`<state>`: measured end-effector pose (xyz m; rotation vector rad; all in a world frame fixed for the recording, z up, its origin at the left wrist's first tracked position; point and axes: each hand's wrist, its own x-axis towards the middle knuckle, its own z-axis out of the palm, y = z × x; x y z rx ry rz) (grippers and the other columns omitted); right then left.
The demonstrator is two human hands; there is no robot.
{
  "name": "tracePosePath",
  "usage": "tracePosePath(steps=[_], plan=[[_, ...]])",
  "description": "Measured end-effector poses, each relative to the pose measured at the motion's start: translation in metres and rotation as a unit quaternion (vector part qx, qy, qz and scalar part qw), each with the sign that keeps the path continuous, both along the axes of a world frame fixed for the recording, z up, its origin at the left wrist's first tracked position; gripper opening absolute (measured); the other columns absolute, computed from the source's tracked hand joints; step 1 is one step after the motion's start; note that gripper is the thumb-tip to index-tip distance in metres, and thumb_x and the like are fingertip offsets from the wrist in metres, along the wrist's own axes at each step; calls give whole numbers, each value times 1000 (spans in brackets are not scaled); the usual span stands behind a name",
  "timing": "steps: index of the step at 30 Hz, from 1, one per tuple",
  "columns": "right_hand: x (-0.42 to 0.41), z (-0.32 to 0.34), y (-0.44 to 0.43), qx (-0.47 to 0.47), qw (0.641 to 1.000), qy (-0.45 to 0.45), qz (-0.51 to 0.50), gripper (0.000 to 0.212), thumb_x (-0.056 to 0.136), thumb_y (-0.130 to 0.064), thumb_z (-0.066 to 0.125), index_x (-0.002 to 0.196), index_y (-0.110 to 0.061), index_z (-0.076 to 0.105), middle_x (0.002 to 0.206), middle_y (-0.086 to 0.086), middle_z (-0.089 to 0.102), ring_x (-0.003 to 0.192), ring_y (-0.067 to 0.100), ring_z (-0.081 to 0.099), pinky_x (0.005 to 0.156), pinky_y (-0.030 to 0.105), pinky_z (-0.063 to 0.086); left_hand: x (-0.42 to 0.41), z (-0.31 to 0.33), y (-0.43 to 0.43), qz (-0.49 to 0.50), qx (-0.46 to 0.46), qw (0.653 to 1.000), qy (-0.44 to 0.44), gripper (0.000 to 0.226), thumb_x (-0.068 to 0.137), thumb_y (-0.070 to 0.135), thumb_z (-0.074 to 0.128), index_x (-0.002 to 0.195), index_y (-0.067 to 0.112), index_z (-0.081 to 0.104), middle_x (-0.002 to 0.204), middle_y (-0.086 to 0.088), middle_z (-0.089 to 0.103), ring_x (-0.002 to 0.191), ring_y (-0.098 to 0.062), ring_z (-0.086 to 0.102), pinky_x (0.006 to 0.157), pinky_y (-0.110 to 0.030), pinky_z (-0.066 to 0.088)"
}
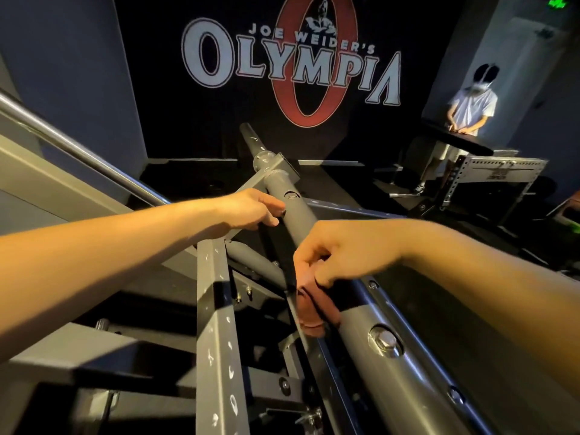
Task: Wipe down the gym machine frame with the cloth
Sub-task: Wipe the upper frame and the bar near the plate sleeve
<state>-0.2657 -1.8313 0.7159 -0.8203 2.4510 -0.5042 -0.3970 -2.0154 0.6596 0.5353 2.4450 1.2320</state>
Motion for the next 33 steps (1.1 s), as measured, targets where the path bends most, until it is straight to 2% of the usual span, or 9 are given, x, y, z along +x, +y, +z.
tracePosePath(steps=[4,7,10,15,19,23,26,30,33], plan=[[-14,31,10,-80,994,-40,-63,13,88,4,57,93,10,68,82,9,63,74,6,59,71,16,49,8,5,-4,-32,-10,999,-6,37,97,7,61,128,25,70,132,7,68,127,-14,57,112,-43,42],[-25,40,27,-130,977,104,-137,13,95,-5,62,101,-11,73,101,2,71,91,9,68,83,23,56,13,2,-5,-42,7,999,-12,25,94,9,64,104,27,79,119,7,72,118,-16,62,107,-44,47],[-23,27,29,-46,973,208,-84,17,94,-6,65,102,-19,71,95,-5,71,90,5,68,79,23,55,17,-1,-1,-38,16,999,-15,21,94,16,68,111,24,76,117,2,72,115,-18,64,102,-42,50],[3,28,42,5,994,76,-72,21,95,0,64,108,-13,74,100,0,76,95,12,72,84,22,56,22,1,4,-19,6,1000,-19,39,90,24,76,128,22,68,124,3,69,115,-14,63,96,-35,52],[24,31,33,7,999,-45,-14,21,96,1,63,111,-10,73,102,4,76,98,16,72,94,30,55,26,0,7,-13,10,1000,-13,38,88,26,78,125,24,70,121,3,70,113,-14,64,100,-38,53],[19,41,13,72,987,-141,36,16,94,4,64,108,3,71,95,19,72,86,19,66,86,35,54,32,4,0,-32,-1,999,-7,26,92,24,75,117,24,74,116,2,73,112,-16,66,103,-42,53],[-6,41,7,-42,990,-96,-98,12,94,4,62,101,6,71,92,19,67,83,24,64,81,39,52,35,13,-10,-34,37,998,-23,22,94,28,71,110,14,77,103,-4,77,100,-21,72,101,-43,54],[-43,31,-3,-169,946,-10,-276,21,93,1,61,110,12,66,96,17,65,86,27,63,72,35,57,44,21,-24,-9,193,980,-49,37,86,46,73,103,14,70,90,-2,75,87,-19,70,86,-39,55],[-63,19,-17,-256,900,-16,-352,20,92,4,61,110,3,67,103,16,69,90,26,68,63,33,59,47,24,-32,-22,203,979,-26,85,48,82,80,107,22,67,92,4,77,94,-19,71,93,-39,55]])
